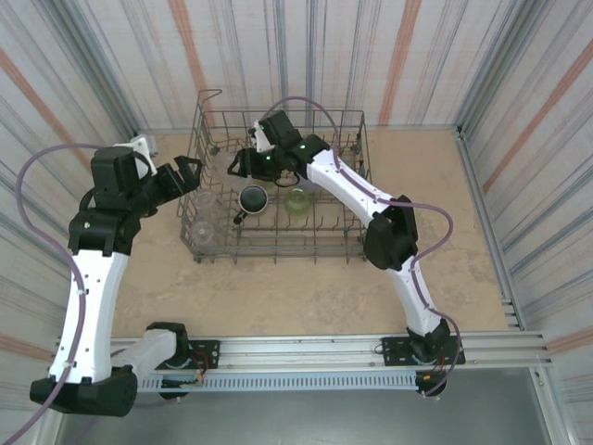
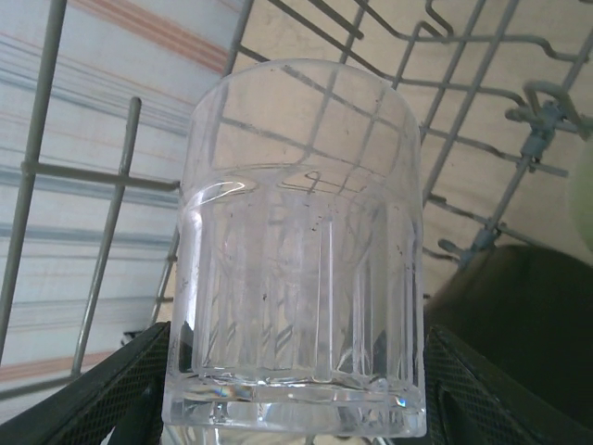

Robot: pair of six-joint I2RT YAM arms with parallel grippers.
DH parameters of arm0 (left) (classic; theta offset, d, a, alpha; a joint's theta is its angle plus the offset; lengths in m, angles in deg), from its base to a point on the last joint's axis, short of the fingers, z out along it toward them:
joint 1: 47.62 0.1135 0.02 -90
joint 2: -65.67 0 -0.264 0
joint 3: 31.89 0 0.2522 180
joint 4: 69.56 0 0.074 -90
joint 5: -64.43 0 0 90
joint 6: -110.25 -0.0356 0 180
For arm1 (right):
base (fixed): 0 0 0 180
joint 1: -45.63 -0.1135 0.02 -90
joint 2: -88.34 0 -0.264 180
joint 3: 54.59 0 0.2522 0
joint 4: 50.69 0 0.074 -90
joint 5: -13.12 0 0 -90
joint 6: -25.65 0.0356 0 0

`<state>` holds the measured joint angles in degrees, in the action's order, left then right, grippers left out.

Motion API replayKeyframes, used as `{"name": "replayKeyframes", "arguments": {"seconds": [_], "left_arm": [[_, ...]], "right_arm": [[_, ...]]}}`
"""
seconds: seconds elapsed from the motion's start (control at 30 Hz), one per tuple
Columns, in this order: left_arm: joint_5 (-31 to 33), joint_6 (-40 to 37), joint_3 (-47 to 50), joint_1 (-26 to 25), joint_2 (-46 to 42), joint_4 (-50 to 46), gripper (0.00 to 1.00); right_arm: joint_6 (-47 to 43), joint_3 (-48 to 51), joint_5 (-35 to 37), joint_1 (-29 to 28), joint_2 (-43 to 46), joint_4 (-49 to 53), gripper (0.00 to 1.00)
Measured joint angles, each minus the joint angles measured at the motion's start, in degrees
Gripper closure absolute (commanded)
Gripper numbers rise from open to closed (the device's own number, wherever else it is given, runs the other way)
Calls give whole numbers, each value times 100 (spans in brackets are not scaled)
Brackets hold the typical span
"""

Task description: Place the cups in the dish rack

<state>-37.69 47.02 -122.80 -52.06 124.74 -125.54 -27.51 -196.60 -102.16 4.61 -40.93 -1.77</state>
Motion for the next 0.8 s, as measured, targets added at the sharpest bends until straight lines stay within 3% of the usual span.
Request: {"name": "replayKeyframes", "arguments": {"seconds": [0.43, 0.8], "left_arm": [[-898, 17, -354, 0, 828, 61, 2], [-2476, 354, -354, 0, 1510, 925, 21]], "right_arm": [[2, 1941, -1462, 706, 1652, -772, 70], [17, 3067, -3086, 1130, 2138, -1921, 70]]}}
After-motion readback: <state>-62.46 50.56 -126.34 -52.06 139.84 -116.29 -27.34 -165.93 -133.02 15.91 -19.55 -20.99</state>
